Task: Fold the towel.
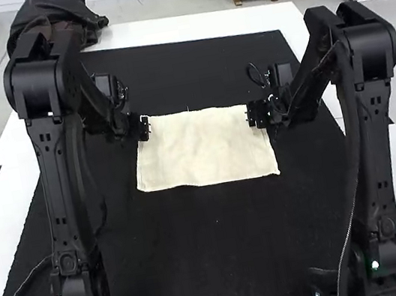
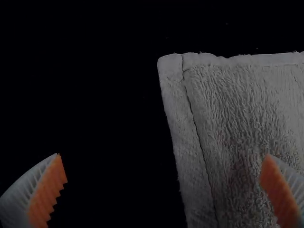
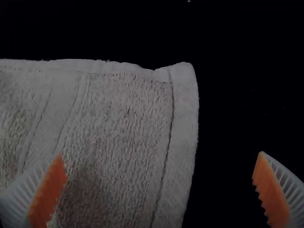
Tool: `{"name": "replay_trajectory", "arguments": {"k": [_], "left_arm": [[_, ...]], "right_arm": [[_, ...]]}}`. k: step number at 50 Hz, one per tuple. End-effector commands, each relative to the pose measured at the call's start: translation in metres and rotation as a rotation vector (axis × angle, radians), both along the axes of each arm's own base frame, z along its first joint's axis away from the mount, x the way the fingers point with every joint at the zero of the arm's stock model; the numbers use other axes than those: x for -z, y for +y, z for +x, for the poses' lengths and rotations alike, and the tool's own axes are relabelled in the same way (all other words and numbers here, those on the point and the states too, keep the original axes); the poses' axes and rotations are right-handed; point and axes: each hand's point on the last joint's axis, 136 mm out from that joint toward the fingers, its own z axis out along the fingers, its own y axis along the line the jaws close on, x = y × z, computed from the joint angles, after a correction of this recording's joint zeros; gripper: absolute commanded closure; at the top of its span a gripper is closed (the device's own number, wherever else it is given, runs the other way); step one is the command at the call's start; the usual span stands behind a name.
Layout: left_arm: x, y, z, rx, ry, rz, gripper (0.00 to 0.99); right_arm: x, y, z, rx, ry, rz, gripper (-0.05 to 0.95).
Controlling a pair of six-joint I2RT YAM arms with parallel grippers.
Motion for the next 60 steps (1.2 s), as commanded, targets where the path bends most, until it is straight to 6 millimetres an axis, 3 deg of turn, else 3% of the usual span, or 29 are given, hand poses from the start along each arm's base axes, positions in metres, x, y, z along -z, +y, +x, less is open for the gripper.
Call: {"name": "replay_trajectory", "arguments": {"k": [1, 12, 33, 39, 41, 44, 49, 51, 53, 60], "left_arm": [[-0.009, -0.007, 0.010, 0.011, -0.027, -0.014, 0.038], [-0.002, -0.007, 0.009, 0.011, -0.012, -0.014, 0.039], [0.020, -0.006, -0.004, 0.006, 0.066, -0.014, 0.039], [0.027, -0.005, -0.008, 0.006, 0.086, -0.007, 0.043], [0.030, -0.005, -0.009, 0.007, 0.095, -0.006, 0.092], [0.034, -0.005, -0.012, 0.010, 0.106, -0.003, 0.192], [0.044, -0.005, -0.018, 0.021, 0.122, 0.012, 0.577], [0.047, -0.003, -0.019, 0.015, 0.117, 0.019, 0.823], [0.050, -0.003, -0.021, 0.015, 0.117, 0.019, 0.959], [0.050, -0.004, -0.021, 0.015, 0.085, 0.018, 0.970]], "right_arm": [[-0.003, 0.007, 0.008, -0.016, -0.018, 0.010, 0.00], [0.010, 0.007, 0.007, -0.015, 0.006, 0.004, 0.00], [0.017, 0.008, 0.003, -0.022, 0.031, 0.006, 0.00], [0.025, 0.008, -0.002, -0.028, 0.058, 0.001, 0.05], [0.028, 0.010, -0.004, -0.040, 0.072, 0.011, 0.13], [0.031, 0.015, -0.008, -0.064, 0.087, 0.044, 0.34], [0.034, 0.019, -0.013, -0.092, 0.108, 0.089, 0.93], [0.036, 0.018, -0.015, -0.090, 0.112, 0.092, 0.92], [0.037, 0.016, -0.015, -0.087, 0.115, 0.094, 0.92], [0.039, 0.012, -0.018, -0.081, 0.123, 0.096, 0.92]]}}
